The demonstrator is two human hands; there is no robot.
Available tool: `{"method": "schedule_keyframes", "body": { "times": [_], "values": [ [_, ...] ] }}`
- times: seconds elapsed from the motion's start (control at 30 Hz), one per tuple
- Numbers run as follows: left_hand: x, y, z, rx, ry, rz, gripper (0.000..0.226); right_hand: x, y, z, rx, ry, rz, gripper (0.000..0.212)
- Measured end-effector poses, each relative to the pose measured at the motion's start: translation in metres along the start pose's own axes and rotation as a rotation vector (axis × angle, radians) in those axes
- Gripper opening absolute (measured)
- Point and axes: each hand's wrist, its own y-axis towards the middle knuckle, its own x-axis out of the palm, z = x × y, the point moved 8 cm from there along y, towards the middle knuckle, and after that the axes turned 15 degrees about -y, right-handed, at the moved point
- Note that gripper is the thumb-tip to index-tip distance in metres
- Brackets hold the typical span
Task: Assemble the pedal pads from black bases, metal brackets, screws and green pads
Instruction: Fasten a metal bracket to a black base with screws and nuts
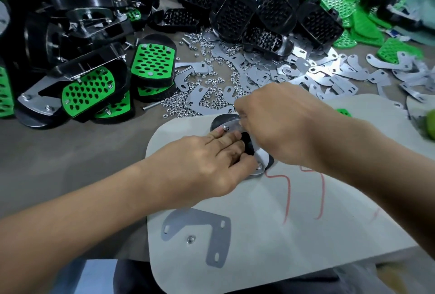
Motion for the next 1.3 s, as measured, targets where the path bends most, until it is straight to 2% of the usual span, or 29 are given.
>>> {"method": "schedule_keyframes", "body": {
  "times": [0.17,0.27,0.43,0.53,0.6,0.7,0.9,0.97,1.1,1.17,1.3],
  "values": [
    [0.001,0.001,0.000,-0.001,0.029,0.009,0.028,0.003,-0.005,-0.007,-0.043,0.082,0.009,0.027],
    [0.000,0.002,0.002,0.000,0.015,0.014,0.029,0.002,-0.004,-0.010,-0.035,0.022,0.018,0.030],
    [-0.001,0.001,0.002,0.002,0.033,0.025,0.029,0.007,-0.001,-0.004,-0.062,-0.026,0.014,0.021],
    [-0.002,0.001,0.003,0.008,0.035,0.035,0.033,0.010,0.000,0.001,-0.095,0.052,0.019,0.021],
    [-0.003,0.001,0.002,0.005,0.022,0.037,0.043,0.012,0.001,0.003,-0.092,0.105,0.014,0.021],
    [-0.003,0.000,0.003,0.003,0.034,0.042,0.051,0.014,0.002,0.004,-0.065,0.120,0.070,0.021],
    [-0.003,0.000,0.006,0.020,0.052,0.072,0.050,0.021,-0.005,0.007,0.097,0.215,0.155,0.023],
    [-0.002,-0.001,0.006,0.018,0.058,0.078,0.049,0.019,-0.007,0.014,0.088,0.308,0.163,0.027],
    [-0.002,-0.001,0.005,0.017,0.058,0.069,0.036,0.008,0.001,0.019,0.021,0.329,0.135,0.006],
    [-0.003,-0.001,0.004,0.019,0.037,0.063,0.036,0.009,0.004,0.020,0.012,0.317,0.069,0.010],
    [-0.003,-0.001,0.005,0.007,0.038,0.067,0.044,0.011,0.001,0.013,-0.063,0.246,0.058,0.015]
  ]
}}
